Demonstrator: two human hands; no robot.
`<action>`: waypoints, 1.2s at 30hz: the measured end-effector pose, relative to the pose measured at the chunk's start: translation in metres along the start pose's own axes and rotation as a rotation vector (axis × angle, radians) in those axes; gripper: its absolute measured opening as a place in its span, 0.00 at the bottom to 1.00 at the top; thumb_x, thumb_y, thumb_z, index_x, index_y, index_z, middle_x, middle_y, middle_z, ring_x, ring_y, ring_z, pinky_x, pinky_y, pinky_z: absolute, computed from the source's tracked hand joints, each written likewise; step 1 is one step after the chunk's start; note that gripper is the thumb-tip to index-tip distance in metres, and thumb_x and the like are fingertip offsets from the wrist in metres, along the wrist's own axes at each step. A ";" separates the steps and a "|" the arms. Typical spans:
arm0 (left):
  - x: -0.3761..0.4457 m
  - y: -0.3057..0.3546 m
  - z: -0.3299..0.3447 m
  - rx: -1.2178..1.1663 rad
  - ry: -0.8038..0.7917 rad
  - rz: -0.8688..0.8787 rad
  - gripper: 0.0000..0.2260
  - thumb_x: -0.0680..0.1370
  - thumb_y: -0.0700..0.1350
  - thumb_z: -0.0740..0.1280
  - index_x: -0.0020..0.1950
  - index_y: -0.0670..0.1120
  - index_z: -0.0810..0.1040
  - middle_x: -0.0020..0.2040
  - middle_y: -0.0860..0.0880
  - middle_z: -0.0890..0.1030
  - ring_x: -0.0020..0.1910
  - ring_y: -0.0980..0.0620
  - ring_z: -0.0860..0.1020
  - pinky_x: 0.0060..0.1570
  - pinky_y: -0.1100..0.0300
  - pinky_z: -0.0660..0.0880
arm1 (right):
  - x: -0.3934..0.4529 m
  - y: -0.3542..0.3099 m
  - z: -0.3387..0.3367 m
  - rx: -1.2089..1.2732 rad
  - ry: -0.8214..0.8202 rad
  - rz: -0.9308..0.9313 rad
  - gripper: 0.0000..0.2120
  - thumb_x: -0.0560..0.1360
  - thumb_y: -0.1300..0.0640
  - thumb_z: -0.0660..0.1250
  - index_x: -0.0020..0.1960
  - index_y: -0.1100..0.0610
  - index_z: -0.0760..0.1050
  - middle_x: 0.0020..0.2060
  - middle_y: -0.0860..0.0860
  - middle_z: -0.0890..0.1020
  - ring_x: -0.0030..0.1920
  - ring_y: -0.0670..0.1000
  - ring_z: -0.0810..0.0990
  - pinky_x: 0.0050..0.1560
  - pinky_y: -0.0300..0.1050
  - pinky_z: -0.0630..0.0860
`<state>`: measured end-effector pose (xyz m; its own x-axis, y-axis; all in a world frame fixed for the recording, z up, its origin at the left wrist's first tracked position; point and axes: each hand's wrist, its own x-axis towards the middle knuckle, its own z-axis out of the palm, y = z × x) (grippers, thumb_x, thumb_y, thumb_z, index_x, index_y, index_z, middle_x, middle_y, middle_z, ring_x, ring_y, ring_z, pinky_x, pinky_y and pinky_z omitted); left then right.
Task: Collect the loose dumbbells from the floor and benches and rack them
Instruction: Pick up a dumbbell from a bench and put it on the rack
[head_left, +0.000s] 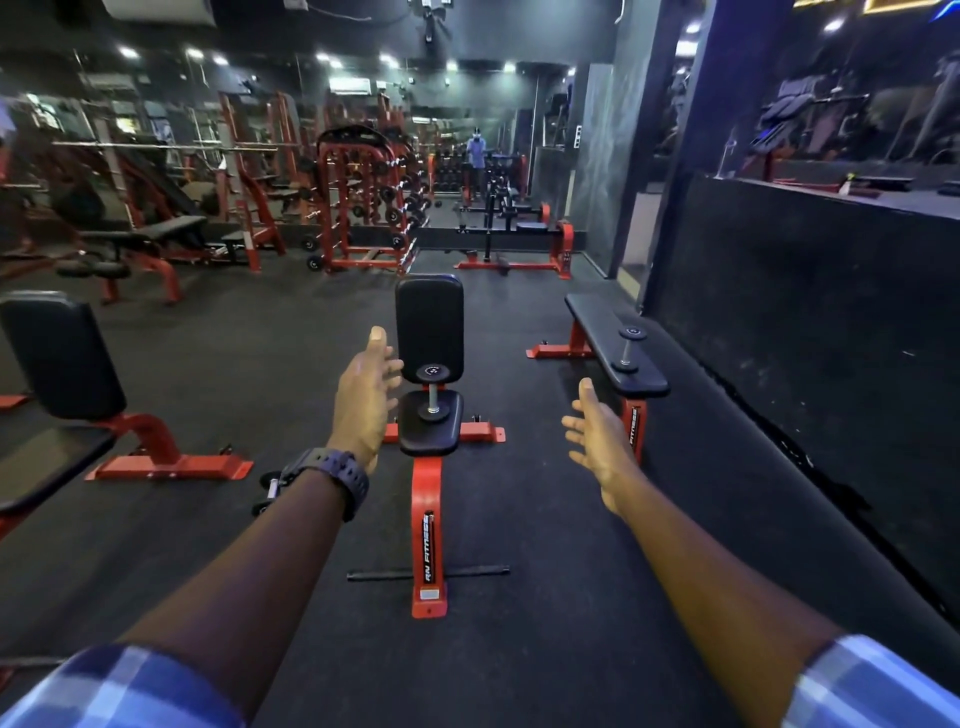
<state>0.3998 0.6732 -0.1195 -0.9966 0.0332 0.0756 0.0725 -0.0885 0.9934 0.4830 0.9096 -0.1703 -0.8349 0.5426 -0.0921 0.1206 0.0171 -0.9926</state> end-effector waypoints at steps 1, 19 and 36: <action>0.001 0.000 0.000 0.001 0.000 0.001 0.25 0.82 0.64 0.54 0.66 0.47 0.74 0.63 0.47 0.78 0.63 0.48 0.77 0.66 0.46 0.72 | 0.001 -0.001 0.000 0.002 0.002 0.000 0.21 0.77 0.31 0.55 0.50 0.47 0.72 0.60 0.56 0.81 0.64 0.58 0.78 0.67 0.60 0.74; 0.047 -0.014 0.173 -0.051 -0.265 0.011 0.29 0.81 0.65 0.54 0.71 0.45 0.73 0.66 0.46 0.78 0.64 0.47 0.76 0.67 0.46 0.71 | 0.073 -0.012 -0.128 0.037 0.268 -0.030 0.24 0.77 0.31 0.56 0.52 0.49 0.76 0.61 0.60 0.81 0.63 0.62 0.79 0.67 0.65 0.73; 0.189 -0.064 0.411 -0.061 -0.382 0.002 0.29 0.81 0.66 0.54 0.70 0.46 0.72 0.65 0.47 0.77 0.63 0.49 0.77 0.67 0.45 0.72 | 0.294 -0.014 -0.250 -0.121 0.324 -0.030 0.24 0.74 0.27 0.52 0.45 0.45 0.72 0.54 0.49 0.80 0.61 0.56 0.78 0.68 0.61 0.71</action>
<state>0.2230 1.0945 -0.1337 -0.9090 0.4004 0.1156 0.0605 -0.1477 0.9872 0.3702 1.2782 -0.1632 -0.6275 0.7785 -0.0142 0.1777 0.1255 -0.9760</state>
